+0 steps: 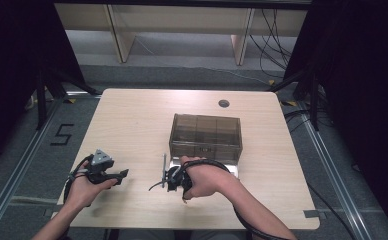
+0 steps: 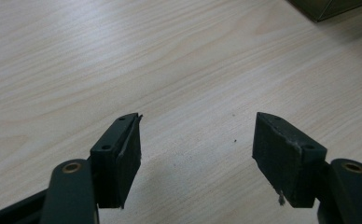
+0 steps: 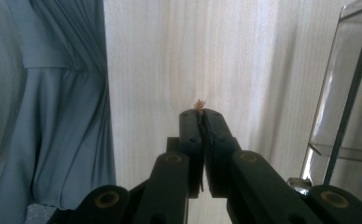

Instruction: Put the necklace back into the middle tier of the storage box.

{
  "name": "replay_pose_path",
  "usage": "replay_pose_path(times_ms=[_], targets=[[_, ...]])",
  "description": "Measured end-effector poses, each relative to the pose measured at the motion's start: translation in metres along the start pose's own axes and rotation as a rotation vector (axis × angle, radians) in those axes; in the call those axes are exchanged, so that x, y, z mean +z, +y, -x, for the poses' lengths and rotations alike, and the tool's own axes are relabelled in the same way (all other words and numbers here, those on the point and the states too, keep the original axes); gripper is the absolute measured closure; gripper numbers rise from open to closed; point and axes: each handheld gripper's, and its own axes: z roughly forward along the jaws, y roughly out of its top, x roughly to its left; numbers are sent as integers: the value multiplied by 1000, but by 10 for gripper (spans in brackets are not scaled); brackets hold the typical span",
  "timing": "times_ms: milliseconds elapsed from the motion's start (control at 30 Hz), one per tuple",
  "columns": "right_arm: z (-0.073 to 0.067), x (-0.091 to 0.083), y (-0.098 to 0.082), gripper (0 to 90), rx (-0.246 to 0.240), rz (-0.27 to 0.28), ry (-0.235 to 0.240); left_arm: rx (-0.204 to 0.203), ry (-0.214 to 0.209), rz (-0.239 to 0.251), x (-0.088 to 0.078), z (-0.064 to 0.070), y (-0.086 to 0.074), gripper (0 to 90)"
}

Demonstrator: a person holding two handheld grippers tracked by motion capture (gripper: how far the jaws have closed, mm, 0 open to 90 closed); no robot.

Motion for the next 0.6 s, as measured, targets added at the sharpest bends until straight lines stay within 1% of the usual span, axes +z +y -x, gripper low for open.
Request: replay_pose_path(times_ms=[33, 100, 133, 167, 200, 233, 267, 300, 333, 367, 400, 433, 467, 500, 533, 567, 600], targets=[[0, -1, -1, 877, -7, -3, 0, 1, 0, 0, 0, 0, 0, 323], [0, 0, -2, 877, -1, 2, 6, 0, 2, 1, 0, 0, 0, 323], [0, -2, -3, 877, -3, -10, 6, 0, -1, 5, 0, 0, 0, 323], [0, -2, -3, 877, -3, -10, 6, 0, -1, 5, 0, 0, 0, 323], [1, -2, -5, 877, -6, -5, 13, 0, -1, -1, 0, 0, 0, 323], [2, -2, -5, 877, -17, -11, 11, 2, 0, 0, 0, 0, 0, 323], [2, -2, -5, 877, -17, -11, 11, 2, 0, 0, 0, 0, 0, 323], [0, -3, -6, 877, 10, -12, 13, 1, 4, -7, 0, 0, 0, 323], [2, -3, -7, 877, -13, -8, 16, 0, 2, -6, 0, 0, 0, 323], [2, -3, -8, 877, -13, -8, 18, 1, 2, -7, 0, 0, 0, 323], [0, -3, -9, 877, 15, -16, 20, -1, 0, 1, 1, 0, 0, 323], [2, -3, -10, 877, -7, -14, 23, -1, -2, -5, 0, 0, 0, 323], [0, -4, -11, 877, 20, -23, 23, -1, -2, -5, 0, 0, 0, 323], [0, -4, -11, 877, 20, -23, 23, -1, -2, -5, 0, 0, 0, 323], [1, -4, -12, 877, 15, -22, 24, 0, -3, -8, 0, 0, 0, 323], [2, -3, -12, 877, -6, -11, 29, 1, -3, -9, 0, 1, 0, 323], [1, -4, -13, 877, 24, -22, 28, 4, -2, -14, 0, 0, 0, 323]])
